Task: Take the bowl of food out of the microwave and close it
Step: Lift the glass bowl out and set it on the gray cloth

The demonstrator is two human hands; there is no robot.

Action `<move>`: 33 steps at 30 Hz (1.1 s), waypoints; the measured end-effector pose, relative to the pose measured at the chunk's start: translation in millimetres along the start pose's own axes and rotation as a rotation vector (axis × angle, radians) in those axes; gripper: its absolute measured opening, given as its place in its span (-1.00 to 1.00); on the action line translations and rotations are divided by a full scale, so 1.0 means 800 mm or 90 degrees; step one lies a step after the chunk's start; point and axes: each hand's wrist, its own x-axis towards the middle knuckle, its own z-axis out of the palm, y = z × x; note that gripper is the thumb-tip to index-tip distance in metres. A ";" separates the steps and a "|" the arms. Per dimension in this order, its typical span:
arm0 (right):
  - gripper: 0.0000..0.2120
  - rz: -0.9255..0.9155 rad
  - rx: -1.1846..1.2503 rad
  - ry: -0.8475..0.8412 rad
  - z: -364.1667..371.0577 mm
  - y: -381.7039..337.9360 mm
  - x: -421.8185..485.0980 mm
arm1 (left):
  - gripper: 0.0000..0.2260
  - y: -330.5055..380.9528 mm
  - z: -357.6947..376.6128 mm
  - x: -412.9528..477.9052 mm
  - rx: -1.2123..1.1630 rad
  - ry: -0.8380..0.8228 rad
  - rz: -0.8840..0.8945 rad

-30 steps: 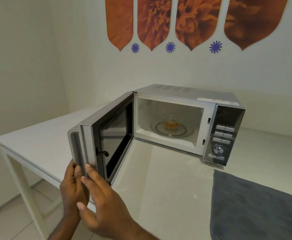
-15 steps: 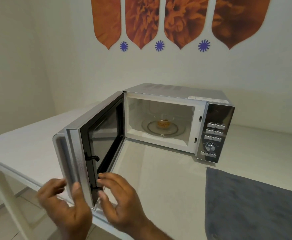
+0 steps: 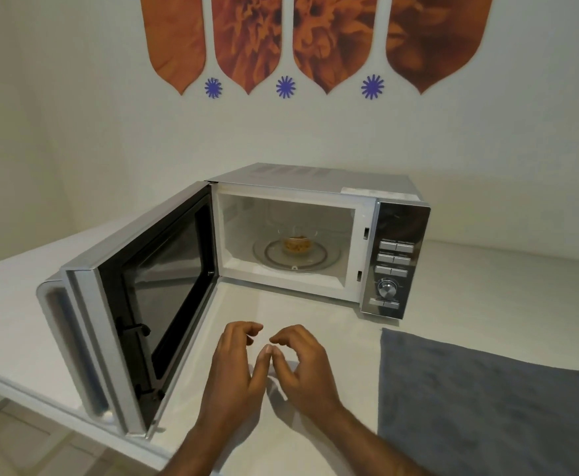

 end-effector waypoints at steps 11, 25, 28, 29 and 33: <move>-0.89 0.094 -0.072 0.062 -0.050 0.078 0.113 | -0.65 -0.014 0.055 0.124 0.080 -0.021 -0.066; -0.74 0.193 -0.079 0.017 -0.057 0.126 0.239 | -0.67 -0.052 0.115 0.263 0.038 0.017 -0.113; -0.68 0.230 -0.047 0.023 -0.055 0.132 0.263 | -0.68 -0.051 0.123 0.289 0.000 0.029 -0.143; -0.71 0.252 -0.033 0.027 -0.052 0.137 0.272 | -0.68 -0.053 0.128 0.297 -0.014 0.036 -0.151; -0.87 0.372 0.011 0.059 -0.044 0.159 0.307 | -0.65 -0.062 0.145 0.319 -0.088 0.053 -0.201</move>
